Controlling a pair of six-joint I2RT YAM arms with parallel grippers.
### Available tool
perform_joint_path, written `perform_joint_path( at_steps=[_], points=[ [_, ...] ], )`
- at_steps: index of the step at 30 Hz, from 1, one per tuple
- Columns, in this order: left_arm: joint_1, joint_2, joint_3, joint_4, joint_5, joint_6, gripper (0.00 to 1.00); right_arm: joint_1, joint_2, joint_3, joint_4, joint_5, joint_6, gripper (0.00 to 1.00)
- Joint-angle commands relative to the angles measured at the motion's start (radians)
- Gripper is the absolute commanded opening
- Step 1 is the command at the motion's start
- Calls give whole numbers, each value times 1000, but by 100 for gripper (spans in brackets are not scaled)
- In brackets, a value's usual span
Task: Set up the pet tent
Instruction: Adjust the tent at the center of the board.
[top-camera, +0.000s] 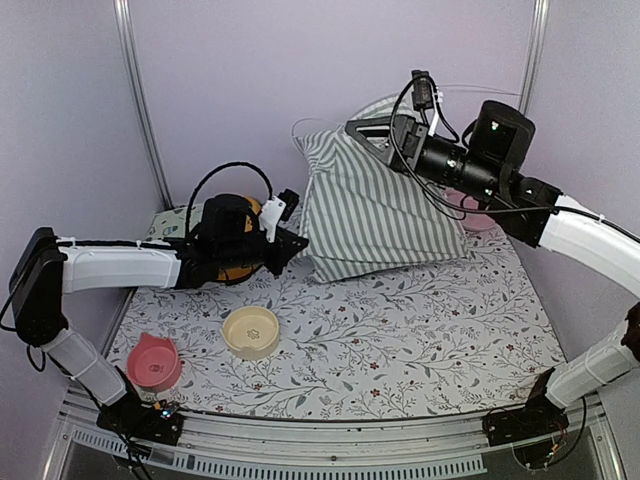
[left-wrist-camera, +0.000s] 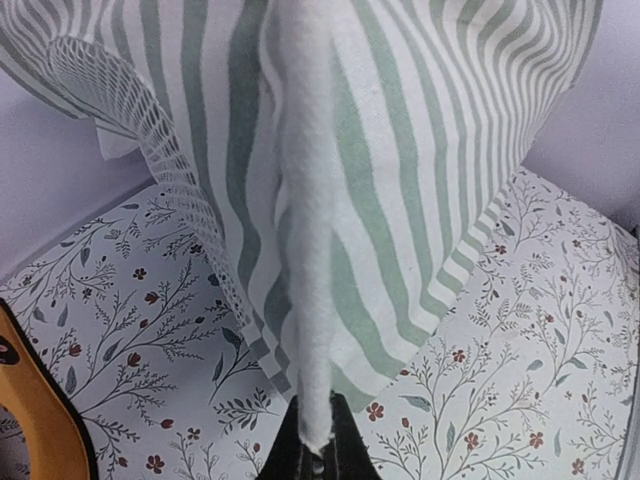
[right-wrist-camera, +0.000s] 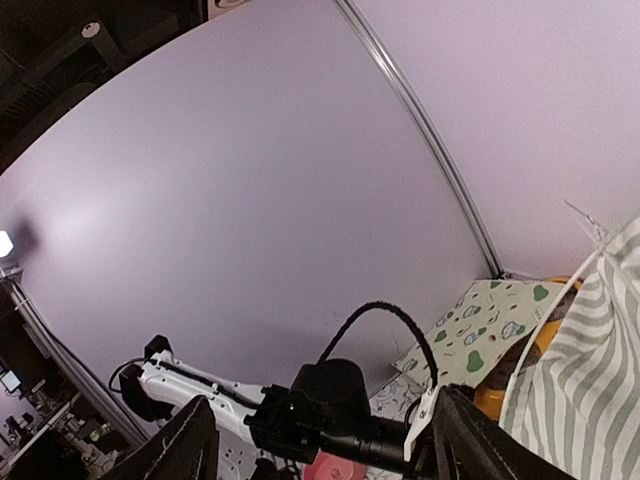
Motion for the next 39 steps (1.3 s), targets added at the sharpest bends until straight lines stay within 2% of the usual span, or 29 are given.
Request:
perform_joint_path(
  at_steps=[1,5,9,15,24,30,35,37,39],
  points=[
    [-5,-15,28,53,5,20,0,0,154,200,-167,93,-50,70],
    [-9,-18,29,51,5,25,0,1,272,337,-286,153,-33,63],
    [-10,-25,25,54,4,29,0,1,316,353,-327,245,-16,55],
    [-12,-41,6,67,19,35,0,-1,327,295,-218,351,15,51],
    [-14,-58,-2,57,24,50,0,-2,427,372,-154,367,33,43],
    [-13,-63,-7,52,20,54,0,-2,431,378,-147,380,31,21],
    [-13,-65,-15,52,11,60,0,-2,413,363,-168,381,11,20],
    [-13,-64,-12,52,11,60,0,-1,413,363,-178,373,-1,2],
    [-13,-65,-5,50,12,64,0,-2,418,365,-202,360,-18,0]
  ],
)
